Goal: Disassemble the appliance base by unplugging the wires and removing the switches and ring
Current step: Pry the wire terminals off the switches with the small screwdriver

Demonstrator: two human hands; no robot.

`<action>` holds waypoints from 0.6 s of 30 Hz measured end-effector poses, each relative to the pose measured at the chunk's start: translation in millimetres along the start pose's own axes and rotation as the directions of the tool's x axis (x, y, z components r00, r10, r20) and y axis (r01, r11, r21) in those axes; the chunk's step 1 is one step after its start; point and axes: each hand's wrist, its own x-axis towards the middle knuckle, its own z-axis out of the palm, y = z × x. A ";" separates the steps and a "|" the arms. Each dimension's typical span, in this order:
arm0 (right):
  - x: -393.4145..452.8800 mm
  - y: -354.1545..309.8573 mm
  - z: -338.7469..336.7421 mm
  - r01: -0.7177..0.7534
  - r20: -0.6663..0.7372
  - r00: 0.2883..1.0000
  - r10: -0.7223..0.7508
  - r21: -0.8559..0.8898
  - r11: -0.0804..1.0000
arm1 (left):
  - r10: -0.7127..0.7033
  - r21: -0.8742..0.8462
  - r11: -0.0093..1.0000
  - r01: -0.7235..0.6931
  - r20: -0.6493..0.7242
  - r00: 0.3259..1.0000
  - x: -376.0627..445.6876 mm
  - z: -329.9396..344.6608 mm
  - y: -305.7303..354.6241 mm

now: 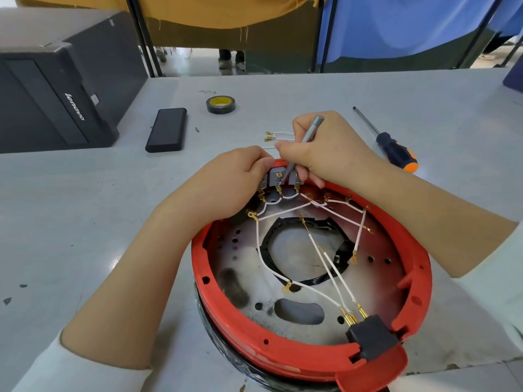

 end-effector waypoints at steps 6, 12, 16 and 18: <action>-9.8 1.2 1.9 0.102 -0.108 0.988 -0.108 -0.062 0.993 | 0.003 -0.003 1.000 -0.003 0.004 1.000 -1.3 -1.0 1.7; -7.7 -3.3 3.5 0.056 -0.074 0.995 -0.063 -0.090 0.994 | 0.002 0.007 1.000 -0.001 -0.009 1.000 -1.8 -2.0 3.8; -3.8 -6.8 1.4 -0.009 -0.022 1.000 0.006 -0.102 0.995 | -0.005 0.010 1.000 0.005 -0.007 1.000 -1.6 -2.3 4.6; -1.2 -7.8 0.8 -0.031 -0.004 1.000 0.031 -0.107 0.994 | -0.013 0.006 1.000 0.013 -0.010 1.000 -1.0 -2.2 4.3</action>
